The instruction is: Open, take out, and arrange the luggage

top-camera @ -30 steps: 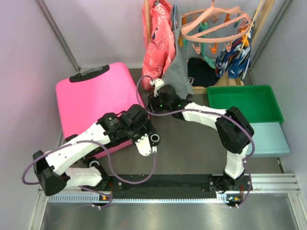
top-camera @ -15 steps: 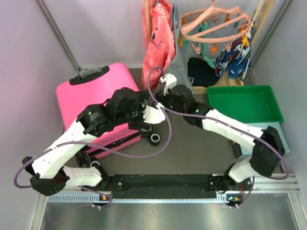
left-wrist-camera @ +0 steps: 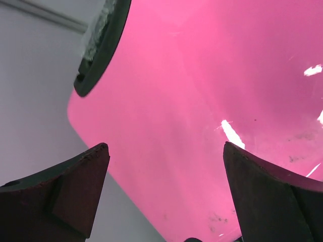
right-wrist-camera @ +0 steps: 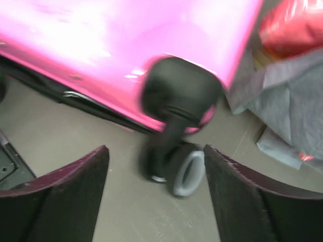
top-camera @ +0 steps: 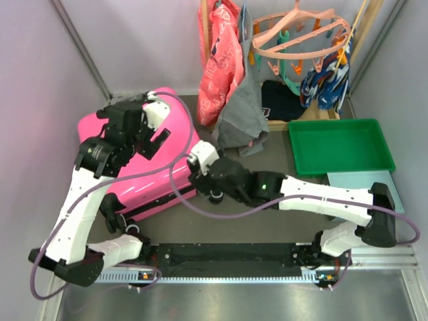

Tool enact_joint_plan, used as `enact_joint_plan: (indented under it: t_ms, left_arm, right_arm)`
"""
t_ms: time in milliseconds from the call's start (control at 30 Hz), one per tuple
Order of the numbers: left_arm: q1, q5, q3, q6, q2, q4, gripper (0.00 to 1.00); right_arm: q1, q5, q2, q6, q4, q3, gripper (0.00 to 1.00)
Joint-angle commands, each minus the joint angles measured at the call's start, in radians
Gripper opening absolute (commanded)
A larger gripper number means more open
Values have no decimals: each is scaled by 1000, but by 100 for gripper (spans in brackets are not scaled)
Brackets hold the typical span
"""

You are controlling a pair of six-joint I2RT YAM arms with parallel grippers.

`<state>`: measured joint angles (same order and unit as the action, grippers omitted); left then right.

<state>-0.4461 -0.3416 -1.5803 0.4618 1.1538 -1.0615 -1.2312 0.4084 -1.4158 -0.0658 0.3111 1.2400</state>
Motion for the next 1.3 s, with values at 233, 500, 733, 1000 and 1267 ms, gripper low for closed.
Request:
enact_joint_plan:
  t_ms: [233,500,733,1000,1267]
  left_arm:
    - [276,79,250,-184,-206,155,99]
    - [432,142,313,-195,-273,163,97]
    - [523,221,324,-181,-301,121,95]
    - [564,268,316,-160,-307,83,87]
    - [577,378,281,-155,-269,80,78]
  right_arm:
    - [-97,260,-136,-199,252,222,94]
    - [32,132,-224,-230,257,223,90]
    - [71,11,-322,-196,226,283,68]
    - [196,-88,-339,-186,174,361,26]
    - [384,-138,-402,-146,128,532,0]
